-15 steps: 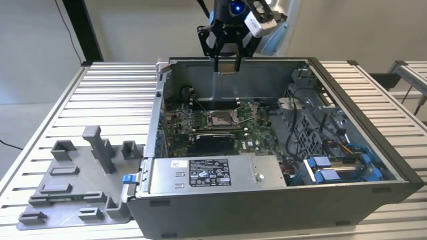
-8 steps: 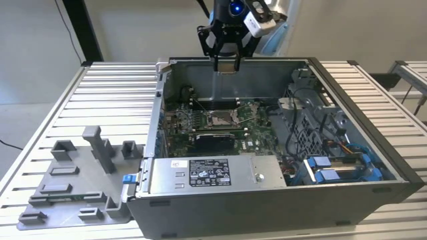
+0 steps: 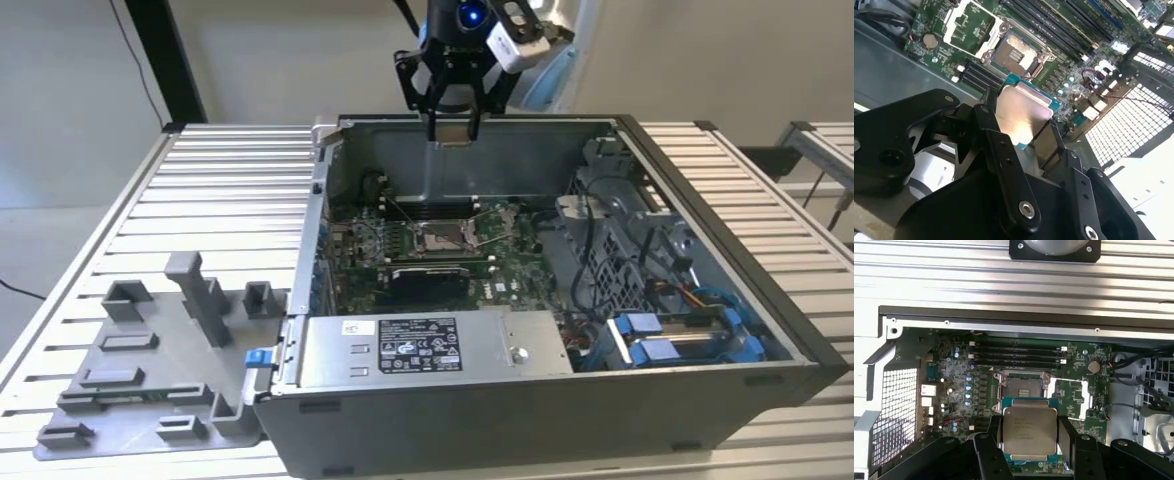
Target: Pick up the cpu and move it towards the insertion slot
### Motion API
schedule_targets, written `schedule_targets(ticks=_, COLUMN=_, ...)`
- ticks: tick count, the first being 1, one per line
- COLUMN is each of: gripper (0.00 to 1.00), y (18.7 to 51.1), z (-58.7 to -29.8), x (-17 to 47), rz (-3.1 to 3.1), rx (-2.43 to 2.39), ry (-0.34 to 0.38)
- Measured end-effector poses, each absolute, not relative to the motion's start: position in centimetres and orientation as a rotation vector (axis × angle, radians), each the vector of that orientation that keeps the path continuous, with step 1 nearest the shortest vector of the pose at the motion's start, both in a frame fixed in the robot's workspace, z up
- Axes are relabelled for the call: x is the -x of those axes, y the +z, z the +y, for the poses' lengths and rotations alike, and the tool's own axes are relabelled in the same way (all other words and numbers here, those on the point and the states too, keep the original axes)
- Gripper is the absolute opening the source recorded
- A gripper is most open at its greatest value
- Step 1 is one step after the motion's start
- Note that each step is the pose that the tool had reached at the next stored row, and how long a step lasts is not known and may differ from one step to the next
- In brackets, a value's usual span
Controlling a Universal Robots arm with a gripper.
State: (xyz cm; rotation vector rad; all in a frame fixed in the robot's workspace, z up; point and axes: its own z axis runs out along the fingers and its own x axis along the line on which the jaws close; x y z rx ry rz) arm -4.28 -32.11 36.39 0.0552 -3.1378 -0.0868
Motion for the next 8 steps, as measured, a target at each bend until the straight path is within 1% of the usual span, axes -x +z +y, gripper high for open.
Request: schedule_targets(ticks=8, gripper=0.00, y=36.39, z=-32.06, x=4.28, rz=-3.138, rx=-0.055, ry=-0.087)
